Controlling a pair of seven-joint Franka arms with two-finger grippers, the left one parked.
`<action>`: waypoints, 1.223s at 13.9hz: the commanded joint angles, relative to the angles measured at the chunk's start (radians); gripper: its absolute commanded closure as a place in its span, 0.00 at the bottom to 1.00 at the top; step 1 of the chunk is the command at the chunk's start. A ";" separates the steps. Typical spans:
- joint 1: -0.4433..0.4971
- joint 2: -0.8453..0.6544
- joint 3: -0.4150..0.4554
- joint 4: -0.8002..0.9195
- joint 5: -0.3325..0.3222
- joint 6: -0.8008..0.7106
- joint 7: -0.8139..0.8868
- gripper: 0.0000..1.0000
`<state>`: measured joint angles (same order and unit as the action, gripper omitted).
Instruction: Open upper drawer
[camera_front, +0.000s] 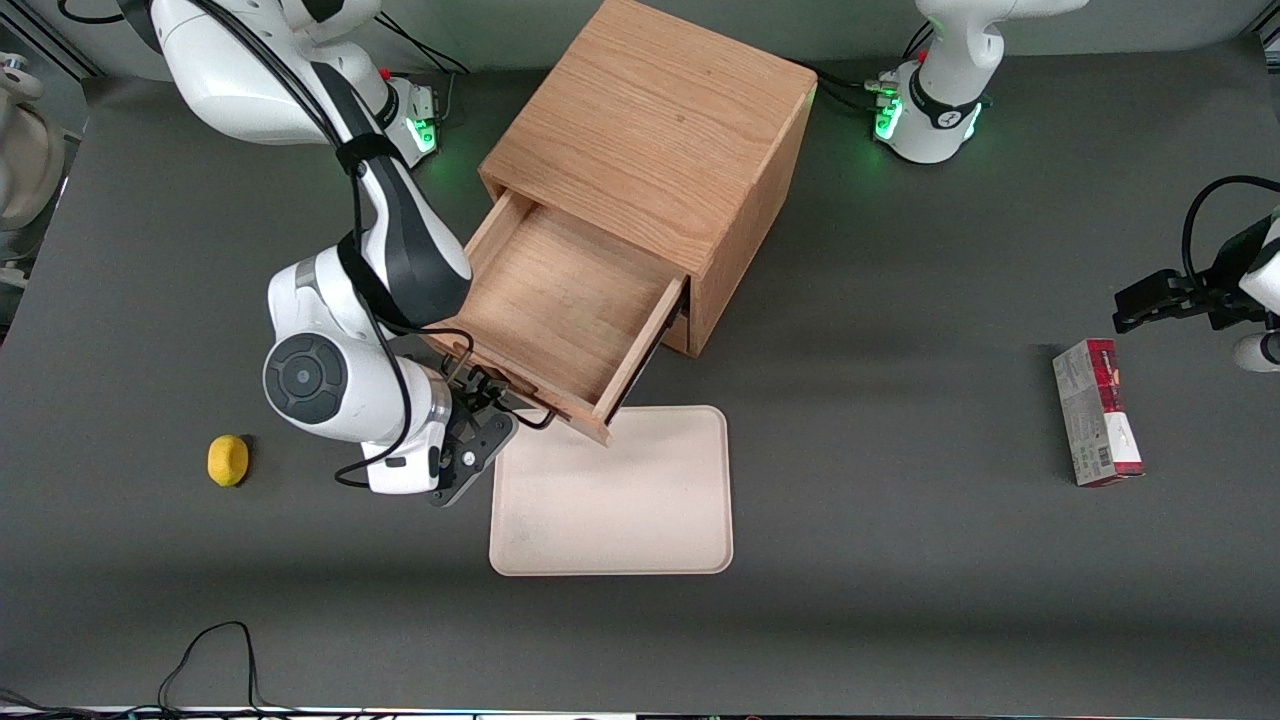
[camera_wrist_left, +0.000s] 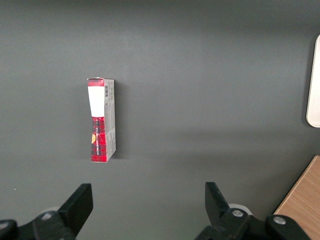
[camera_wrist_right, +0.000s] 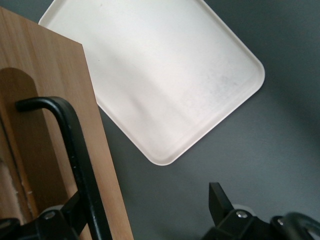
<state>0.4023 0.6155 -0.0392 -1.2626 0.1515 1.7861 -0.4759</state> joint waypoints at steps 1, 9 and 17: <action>-0.033 0.021 0.002 0.063 -0.018 -0.039 -0.055 0.00; -0.042 0.049 0.001 0.110 -0.020 -0.033 -0.069 0.00; -0.056 0.018 -0.005 0.299 0.054 -0.352 -0.024 0.00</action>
<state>0.3625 0.6298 -0.0404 -1.0447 0.1667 1.5169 -0.5169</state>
